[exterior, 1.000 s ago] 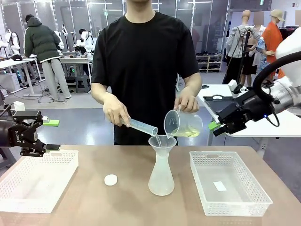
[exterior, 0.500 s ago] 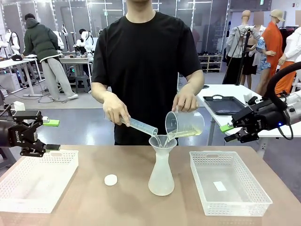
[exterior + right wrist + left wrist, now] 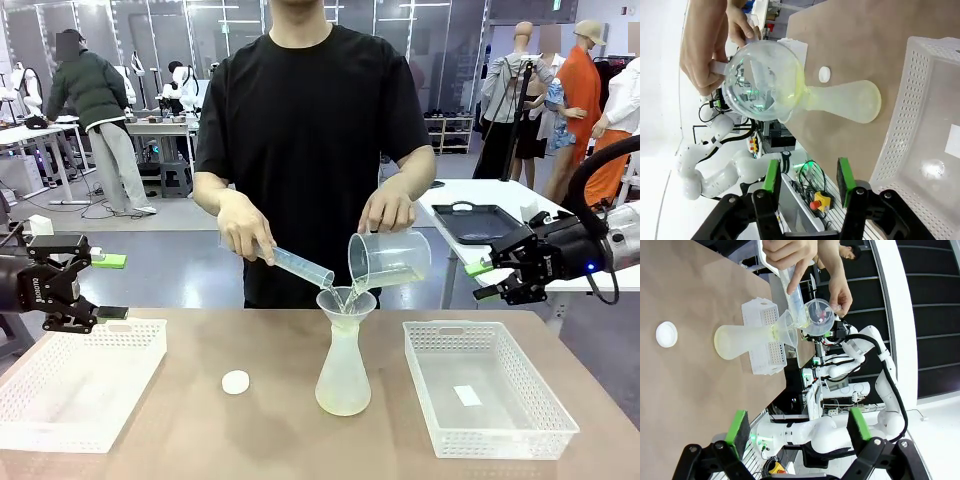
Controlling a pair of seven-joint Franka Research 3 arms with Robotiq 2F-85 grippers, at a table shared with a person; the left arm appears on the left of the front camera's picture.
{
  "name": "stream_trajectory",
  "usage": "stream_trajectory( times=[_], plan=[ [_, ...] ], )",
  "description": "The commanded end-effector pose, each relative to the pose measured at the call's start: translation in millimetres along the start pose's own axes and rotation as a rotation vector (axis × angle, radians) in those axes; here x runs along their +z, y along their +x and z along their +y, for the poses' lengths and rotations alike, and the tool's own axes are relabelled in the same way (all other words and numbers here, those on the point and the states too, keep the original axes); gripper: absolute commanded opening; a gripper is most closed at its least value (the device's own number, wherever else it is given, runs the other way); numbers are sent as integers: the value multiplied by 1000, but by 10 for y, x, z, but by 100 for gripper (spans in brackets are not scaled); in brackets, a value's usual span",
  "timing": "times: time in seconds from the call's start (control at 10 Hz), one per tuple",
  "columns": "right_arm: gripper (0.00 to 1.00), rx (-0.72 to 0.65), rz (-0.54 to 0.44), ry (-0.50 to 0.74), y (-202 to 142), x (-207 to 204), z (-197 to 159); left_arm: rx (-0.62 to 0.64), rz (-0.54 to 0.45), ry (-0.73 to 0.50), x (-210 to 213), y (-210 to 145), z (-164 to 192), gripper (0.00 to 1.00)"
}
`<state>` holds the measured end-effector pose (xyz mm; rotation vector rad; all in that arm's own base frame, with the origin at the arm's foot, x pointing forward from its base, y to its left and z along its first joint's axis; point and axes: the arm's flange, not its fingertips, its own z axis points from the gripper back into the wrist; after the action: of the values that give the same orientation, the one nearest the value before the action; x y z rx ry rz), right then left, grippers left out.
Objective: Prepare the solutions needed for the experiment.
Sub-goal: Once the solution is in the Big flask , pick up the Plastic Funnel and place it back into the right Organizing basket.
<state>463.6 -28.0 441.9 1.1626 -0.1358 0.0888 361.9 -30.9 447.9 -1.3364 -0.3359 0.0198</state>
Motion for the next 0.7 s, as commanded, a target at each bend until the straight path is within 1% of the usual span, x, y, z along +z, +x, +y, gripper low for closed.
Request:
stream_trajectory(
  times=[0.0,0.3,0.5,0.6],
  plan=[
    [58,-54,-25,30,-34,-19,-51,3,-14,-30,-31,-2,-25,100],
    [58,-71,-76,70,-124,87,-149,3,-14,-30,-31,-2,-25,100],
    [58,-80,-101,88,-184,81,-200,3,-14,-30,-31,-2,-25,100],
    [58,-66,-64,50,-110,105,-201,3,-14,-30,-31,-2,-25,100]
  ],
)
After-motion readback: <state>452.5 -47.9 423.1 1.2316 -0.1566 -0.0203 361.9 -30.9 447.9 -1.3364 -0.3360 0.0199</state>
